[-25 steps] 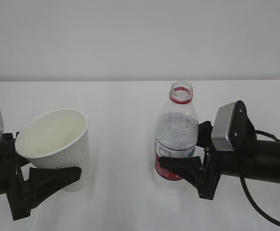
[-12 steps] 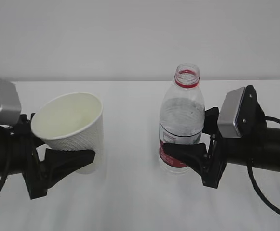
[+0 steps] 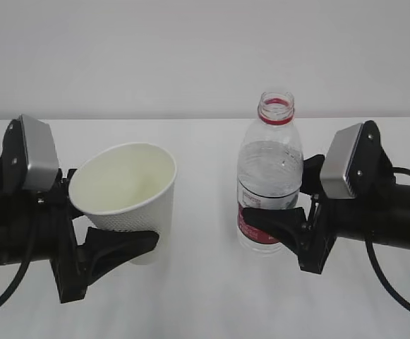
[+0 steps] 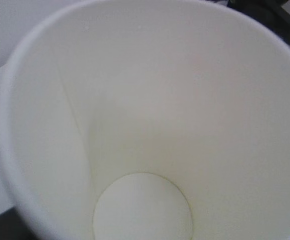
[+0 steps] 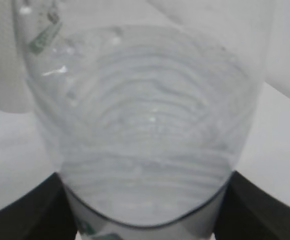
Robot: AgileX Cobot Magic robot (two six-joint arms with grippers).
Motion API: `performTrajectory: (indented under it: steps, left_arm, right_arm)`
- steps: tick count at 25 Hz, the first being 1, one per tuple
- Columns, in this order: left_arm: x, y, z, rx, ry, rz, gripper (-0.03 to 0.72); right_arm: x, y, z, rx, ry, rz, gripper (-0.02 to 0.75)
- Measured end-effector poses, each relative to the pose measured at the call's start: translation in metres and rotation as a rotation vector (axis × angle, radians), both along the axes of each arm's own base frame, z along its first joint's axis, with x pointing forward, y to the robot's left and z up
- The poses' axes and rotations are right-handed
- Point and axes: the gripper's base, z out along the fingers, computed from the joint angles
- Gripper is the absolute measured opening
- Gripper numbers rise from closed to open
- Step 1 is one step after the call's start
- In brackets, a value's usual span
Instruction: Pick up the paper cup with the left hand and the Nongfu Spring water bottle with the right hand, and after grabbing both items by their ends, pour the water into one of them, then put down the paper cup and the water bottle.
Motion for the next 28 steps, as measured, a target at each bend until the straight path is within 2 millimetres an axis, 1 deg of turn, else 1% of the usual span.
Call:
performTrajectory:
  steps: [4,28]
  left_arm:
    - [0.0005,0.0007,-0.0012,0.014,0.004,0.008,0.537]
    - [0.0,-0.0005,0.0013,-0.016,-0.001,0.0,0.536]
  right_arm:
    - [0.0004,-0.0012,-0.0022,-0.023,0.011,-0.011,0.525]
    - [0.0001,-0.0014,-0.0026,-0.024,0.015,-0.012,0.525]
